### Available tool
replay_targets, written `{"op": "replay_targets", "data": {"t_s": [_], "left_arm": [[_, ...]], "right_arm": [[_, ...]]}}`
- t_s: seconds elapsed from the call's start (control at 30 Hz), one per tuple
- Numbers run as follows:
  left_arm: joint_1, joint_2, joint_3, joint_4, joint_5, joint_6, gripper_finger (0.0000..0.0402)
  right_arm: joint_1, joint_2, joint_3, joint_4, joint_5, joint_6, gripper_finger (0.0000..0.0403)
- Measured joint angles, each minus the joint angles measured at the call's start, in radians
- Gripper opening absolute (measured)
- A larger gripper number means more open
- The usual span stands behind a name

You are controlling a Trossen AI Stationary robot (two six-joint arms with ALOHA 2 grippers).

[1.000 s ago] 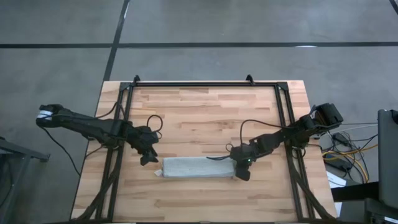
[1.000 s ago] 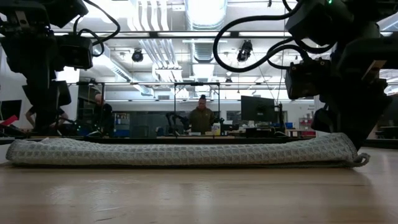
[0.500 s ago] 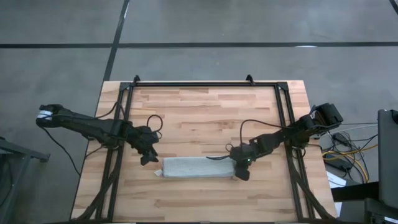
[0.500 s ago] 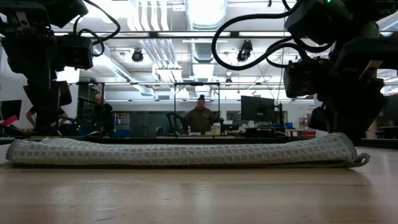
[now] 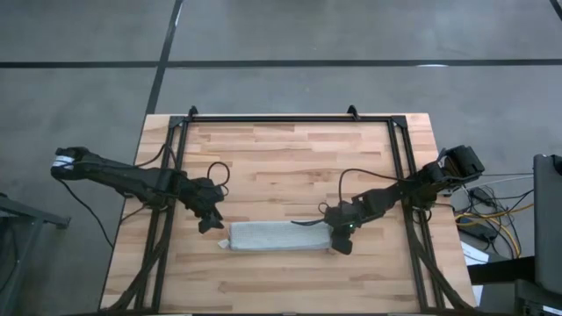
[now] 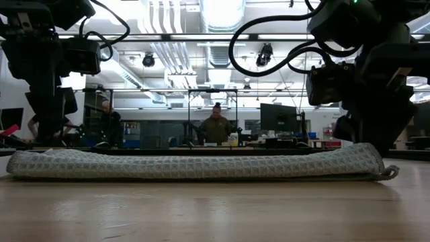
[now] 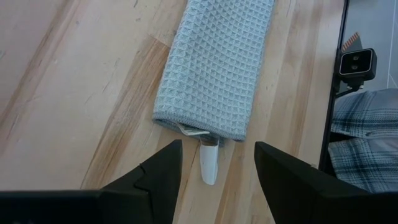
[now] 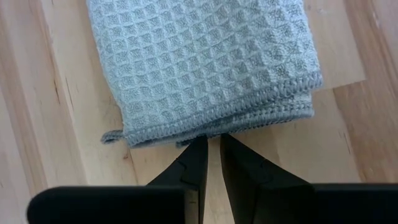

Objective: Fold microfiber towels
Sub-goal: Fold the microfiber cloth on the table

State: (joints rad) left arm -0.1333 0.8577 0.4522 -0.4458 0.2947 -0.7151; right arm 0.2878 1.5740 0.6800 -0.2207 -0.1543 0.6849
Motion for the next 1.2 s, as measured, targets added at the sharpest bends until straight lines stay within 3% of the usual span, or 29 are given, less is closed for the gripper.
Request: {"op": "replay_targets", "data": {"t_s": [0.57, 0.73, 0.97, 1.2], "left_arm": [[0.0, 0.023, 0.0, -0.049, 0.073, 0.0, 0.0204], [-0.021, 0.067, 0.0, 0.025, 0.083, -0.002, 0.0204], [-0.025, 0.127, 0.0, 0.158, 0.071, -0.288, 0.0204], [-0.031, 0.159, 0.0, 0.158, 0.051, -0.429, 0.0203]], "right_arm": [[0.0, 0.0, 0.0, -0.007, 0.0, 0.0, 0.0043], [0.0, 0.0, 0.0, -0.007, 0.0, 0.0, 0.0043], [0.0, 0.0, 0.0, -0.007, -0.001, 0.0, 0.0043], [0.0, 0.0, 0.0, -0.007, -0.001, -0.004, 0.0043]]}}
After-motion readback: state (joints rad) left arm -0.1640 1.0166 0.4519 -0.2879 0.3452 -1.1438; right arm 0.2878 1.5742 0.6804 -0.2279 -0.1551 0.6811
